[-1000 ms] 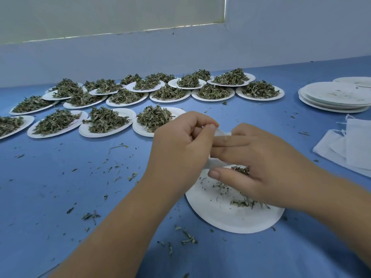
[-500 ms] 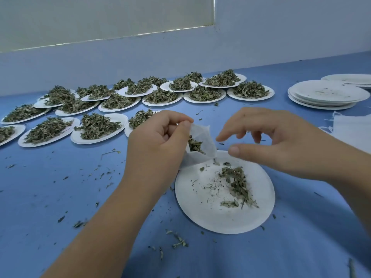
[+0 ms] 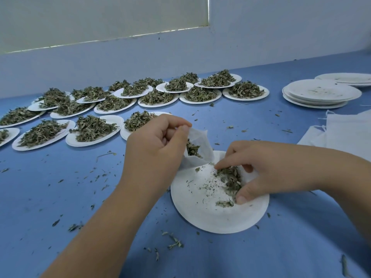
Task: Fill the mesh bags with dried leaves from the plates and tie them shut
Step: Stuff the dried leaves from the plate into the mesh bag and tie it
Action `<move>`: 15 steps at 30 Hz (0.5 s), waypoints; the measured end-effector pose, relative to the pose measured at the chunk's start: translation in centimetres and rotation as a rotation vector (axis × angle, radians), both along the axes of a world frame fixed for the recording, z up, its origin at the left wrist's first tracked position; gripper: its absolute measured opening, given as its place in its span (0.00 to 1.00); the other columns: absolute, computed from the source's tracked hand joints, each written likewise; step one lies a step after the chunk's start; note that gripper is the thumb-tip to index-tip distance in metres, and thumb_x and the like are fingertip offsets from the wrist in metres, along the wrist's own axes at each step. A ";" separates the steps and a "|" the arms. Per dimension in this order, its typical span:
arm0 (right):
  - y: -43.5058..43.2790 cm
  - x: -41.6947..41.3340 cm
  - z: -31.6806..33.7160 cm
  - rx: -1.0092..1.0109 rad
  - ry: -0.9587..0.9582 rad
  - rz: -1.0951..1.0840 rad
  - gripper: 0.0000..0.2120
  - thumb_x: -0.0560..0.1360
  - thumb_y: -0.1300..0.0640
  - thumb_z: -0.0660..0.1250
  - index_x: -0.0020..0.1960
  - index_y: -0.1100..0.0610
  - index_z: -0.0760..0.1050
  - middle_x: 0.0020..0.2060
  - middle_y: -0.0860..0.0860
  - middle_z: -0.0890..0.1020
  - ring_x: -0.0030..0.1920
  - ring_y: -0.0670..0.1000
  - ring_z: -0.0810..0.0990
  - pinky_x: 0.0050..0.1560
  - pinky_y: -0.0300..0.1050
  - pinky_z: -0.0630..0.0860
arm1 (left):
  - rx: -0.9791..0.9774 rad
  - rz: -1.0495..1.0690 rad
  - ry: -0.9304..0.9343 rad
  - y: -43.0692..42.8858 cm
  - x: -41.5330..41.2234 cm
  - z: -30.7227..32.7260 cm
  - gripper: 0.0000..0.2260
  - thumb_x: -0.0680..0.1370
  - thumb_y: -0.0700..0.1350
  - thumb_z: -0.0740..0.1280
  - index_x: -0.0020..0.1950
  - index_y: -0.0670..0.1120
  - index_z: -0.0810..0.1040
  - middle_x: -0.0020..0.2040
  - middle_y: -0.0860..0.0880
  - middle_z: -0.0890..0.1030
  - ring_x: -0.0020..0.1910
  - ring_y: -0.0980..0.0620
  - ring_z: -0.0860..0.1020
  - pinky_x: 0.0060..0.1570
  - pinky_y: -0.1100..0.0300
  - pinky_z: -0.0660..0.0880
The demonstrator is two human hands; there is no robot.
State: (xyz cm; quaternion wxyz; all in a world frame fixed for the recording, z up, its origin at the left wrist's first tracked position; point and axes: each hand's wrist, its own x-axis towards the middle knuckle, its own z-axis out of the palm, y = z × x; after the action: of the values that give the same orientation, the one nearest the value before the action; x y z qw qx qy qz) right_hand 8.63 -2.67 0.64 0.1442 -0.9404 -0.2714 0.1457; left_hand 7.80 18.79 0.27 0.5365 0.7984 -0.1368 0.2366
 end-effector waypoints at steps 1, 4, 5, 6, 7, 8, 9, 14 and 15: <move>0.1 0.1 -0.1 0.002 -0.017 -0.005 0.31 0.67 0.39 0.73 0.68 0.36 0.68 0.50 0.27 0.66 0.48 0.29 0.67 0.47 0.32 0.64 | 0.004 -0.003 -0.004 0.0 0.0 0.0 0.10 0.78 0.42 0.67 0.41 0.57 0.80 0.29 0.54 0.75 0.27 0.57 0.70 0.30 0.49 0.75; 0.2 0.4 -0.3 0.017 -0.065 -0.023 0.25 0.68 0.41 0.73 0.64 0.37 0.73 0.47 0.28 0.69 0.46 0.31 0.70 0.45 0.33 0.66 | 0.017 -0.011 -0.020 0.1 0.0 -0.1 0.10 0.78 0.42 0.67 0.41 0.58 0.79 0.30 0.51 0.75 0.27 0.58 0.70 0.28 0.53 0.74; 0.2 0.4 -0.4 0.022 -0.080 -0.027 0.23 0.69 0.42 0.73 0.63 0.38 0.74 0.47 0.30 0.70 0.46 0.32 0.70 0.45 0.34 0.67 | 0.022 -0.012 -0.023 0.1 0.0 -0.1 0.10 0.78 0.42 0.67 0.41 0.57 0.79 0.30 0.51 0.75 0.26 0.58 0.70 0.27 0.54 0.74; 0.3 0.4 -0.4 0.025 -0.094 -0.029 0.21 0.70 0.43 0.73 0.61 0.38 0.76 0.46 0.33 0.72 0.45 0.33 0.71 0.44 0.34 0.67 | 0.028 -0.012 -0.027 0.1 0.0 -0.1 0.10 0.78 0.42 0.67 0.41 0.57 0.79 0.30 0.52 0.75 0.27 0.59 0.70 0.27 0.54 0.75; 0.3 0.4 -0.5 0.030 -0.108 -0.029 0.18 0.70 0.44 0.73 0.60 0.38 0.77 0.46 0.35 0.73 0.45 0.33 0.71 0.44 0.33 0.67 | 0.039 -0.011 -0.034 0.0 0.0 -0.2 0.10 0.78 0.42 0.67 0.42 0.57 0.79 0.30 0.52 0.75 0.27 0.59 0.70 0.28 0.53 0.75; 0.4 0.4 -0.6 0.038 -0.117 -0.029 0.16 0.71 0.45 0.72 0.58 0.39 0.78 0.46 0.36 0.74 0.45 0.33 0.71 0.43 0.33 0.67 | 0.054 -0.010 -0.044 0.0 -0.1 -0.2 0.10 0.78 0.41 0.67 0.42 0.57 0.79 0.30 0.51 0.75 0.27 0.59 0.70 0.29 0.53 0.75; 0.5 0.4 -0.6 0.048 -0.122 -0.033 0.15 0.71 0.46 0.72 0.57 0.39 0.79 0.45 0.37 0.75 0.45 0.34 0.72 0.43 0.33 0.68 | 0.070 -0.008 -0.054 0.0 -0.1 -0.2 0.10 0.78 0.41 0.67 0.42 0.57 0.79 0.31 0.50 0.75 0.28 0.59 0.70 0.30 0.52 0.75; 0.8 0.3 -0.9 0.069 -0.142 -0.053 0.09 0.72 0.48 0.71 0.52 0.39 0.80 0.44 0.37 0.76 0.46 0.37 0.74 0.47 0.36 0.71 | 0.133 -0.002 -0.119 0.0 -0.1 -0.3 0.09 0.78 0.42 0.66 0.43 0.56 0.79 0.31 0.47 0.74 0.29 0.50 0.72 0.31 0.53 0.74; 0.9 0.3 -0.9 0.072 -0.150 -0.052 0.07 0.73 0.49 0.71 0.50 0.39 0.81 0.43 0.37 0.76 0.45 0.36 0.74 0.45 0.35 0.71 | 0.144 0.000 -0.129 0.0 -0.1 -0.3 0.08 0.78 0.43 0.66 0.44 0.56 0.79 0.30 0.47 0.74 0.29 0.50 0.72 0.31 0.53 0.73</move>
State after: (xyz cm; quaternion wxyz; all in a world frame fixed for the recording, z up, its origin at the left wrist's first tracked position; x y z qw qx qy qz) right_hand 8.92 -1.77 -0.25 0.1610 -0.9496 -0.2618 0.0612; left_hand 7.72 18.78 -0.02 0.4677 0.8181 -0.1876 0.2772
